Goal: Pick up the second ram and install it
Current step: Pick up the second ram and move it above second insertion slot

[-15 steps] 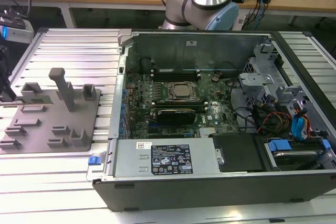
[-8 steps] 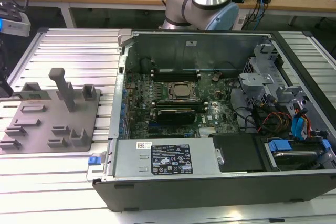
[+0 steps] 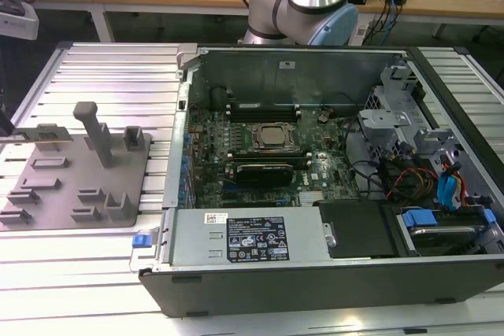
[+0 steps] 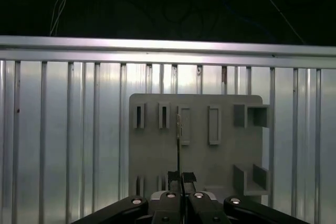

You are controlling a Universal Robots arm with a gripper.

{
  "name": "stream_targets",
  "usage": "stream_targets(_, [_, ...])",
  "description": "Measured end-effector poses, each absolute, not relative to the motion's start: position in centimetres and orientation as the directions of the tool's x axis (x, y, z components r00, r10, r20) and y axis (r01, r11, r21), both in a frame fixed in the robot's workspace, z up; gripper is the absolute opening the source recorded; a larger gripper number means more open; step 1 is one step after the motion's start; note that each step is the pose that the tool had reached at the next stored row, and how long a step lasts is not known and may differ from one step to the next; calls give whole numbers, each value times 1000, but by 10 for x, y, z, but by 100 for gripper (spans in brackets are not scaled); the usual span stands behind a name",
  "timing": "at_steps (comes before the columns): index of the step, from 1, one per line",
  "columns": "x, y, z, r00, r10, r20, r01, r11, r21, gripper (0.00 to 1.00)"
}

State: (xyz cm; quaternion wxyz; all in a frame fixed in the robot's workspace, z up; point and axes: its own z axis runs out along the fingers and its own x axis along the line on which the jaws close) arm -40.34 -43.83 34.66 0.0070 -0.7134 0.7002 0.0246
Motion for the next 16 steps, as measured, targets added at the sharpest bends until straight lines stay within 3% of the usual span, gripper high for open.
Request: stream_targets(16, [-403, -437, 378, 18, -999, -47, -1000, -19, 21, 9])
